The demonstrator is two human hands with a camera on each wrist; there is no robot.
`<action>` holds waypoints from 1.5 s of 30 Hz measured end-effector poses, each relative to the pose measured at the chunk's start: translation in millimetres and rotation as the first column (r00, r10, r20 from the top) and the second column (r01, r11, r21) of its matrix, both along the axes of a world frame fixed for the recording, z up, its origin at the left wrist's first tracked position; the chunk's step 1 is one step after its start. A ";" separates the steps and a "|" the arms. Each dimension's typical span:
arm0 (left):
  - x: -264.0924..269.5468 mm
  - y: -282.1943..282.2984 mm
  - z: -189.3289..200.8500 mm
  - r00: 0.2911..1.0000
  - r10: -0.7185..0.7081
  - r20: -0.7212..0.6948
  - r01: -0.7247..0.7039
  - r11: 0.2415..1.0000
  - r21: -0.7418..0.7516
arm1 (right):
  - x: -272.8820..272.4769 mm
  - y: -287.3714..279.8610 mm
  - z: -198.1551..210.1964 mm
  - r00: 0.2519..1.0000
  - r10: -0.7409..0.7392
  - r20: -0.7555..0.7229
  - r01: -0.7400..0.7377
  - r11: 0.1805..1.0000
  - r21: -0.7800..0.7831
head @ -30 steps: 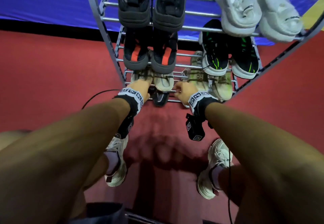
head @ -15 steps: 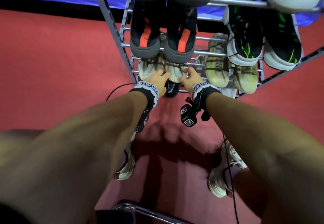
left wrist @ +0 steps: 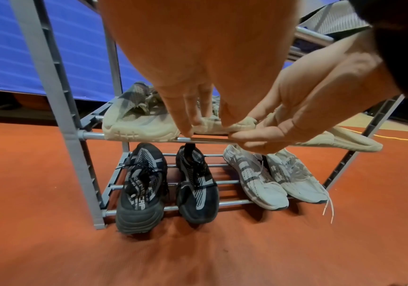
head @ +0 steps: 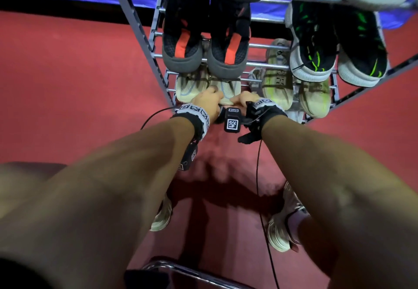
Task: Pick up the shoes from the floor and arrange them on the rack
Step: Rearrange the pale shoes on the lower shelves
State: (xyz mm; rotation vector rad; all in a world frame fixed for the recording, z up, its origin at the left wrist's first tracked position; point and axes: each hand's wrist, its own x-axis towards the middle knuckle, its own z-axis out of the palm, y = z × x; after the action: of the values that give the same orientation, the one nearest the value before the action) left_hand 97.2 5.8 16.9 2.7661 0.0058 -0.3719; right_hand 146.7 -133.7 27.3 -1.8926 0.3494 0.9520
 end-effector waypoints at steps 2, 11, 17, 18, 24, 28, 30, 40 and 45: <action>0.4 -3.3 6.2 0.999 0.018 0.032 -0.018 1.000 0.000 | -7.7 -7.8 9.2 1.000 0.019 -0.010 -0.019 0.999 -0.034; -4.2 -26.5 32.4 0.984 -0.083 0.158 0.048 0.975 0.215 | -22.9 -58.2 21.4 0.998 -0.059 0.032 0.056 0.995 0.081; -11.9 -34.6 32.7 0.950 -0.214 0.226 0.140 0.943 0.302 | -29.7 -86.3 43.0 0.990 -0.017 0.142 0.020 1.000 -0.019; -13.9 -35.4 36.0 0.945 -0.226 0.236 0.150 0.942 0.301 | -30.7 -90.1 49.7 0.986 0.001 0.167 0.008 0.999 -0.051; -25.1 -36.5 46.6 0.937 -0.280 0.210 0.194 0.915 0.354 | -32.4 -104.5 62.3 0.950 0.205 0.236 -0.145 0.958 -0.246; -24.2 -39.4 54.3 0.938 -0.340 0.061 0.293 0.876 0.383 | -37.1 -105.3 66.1 0.901 0.307 0.308 -0.213 0.929 -0.303; -23.0 -40.1 57.1 0.952 -0.304 -0.024 0.295 0.897 0.329 | -37.3 -104.7 69.1 0.870 0.371 0.325 -0.255 0.902 -0.348; -22.2 -45.4 43.6 0.963 -0.140 -0.231 0.117 0.987 -0.107 | -31.9 -87.0 73.4 0.458 0.773 0.439 -0.313 0.603 -0.734; -21.2 -40.7 41.3 0.954 -0.066 -0.294 -0.016 0.963 -0.269 | -33.9 -75.8 64.7 0.256 0.871 0.420 -0.307 0.485 -0.819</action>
State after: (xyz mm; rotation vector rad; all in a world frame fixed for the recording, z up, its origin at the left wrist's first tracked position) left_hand 76.0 -34.9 58.1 2.4197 -0.0046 -0.7404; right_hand 112.9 -209.4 92.0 -2.9465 -0.9511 0.2427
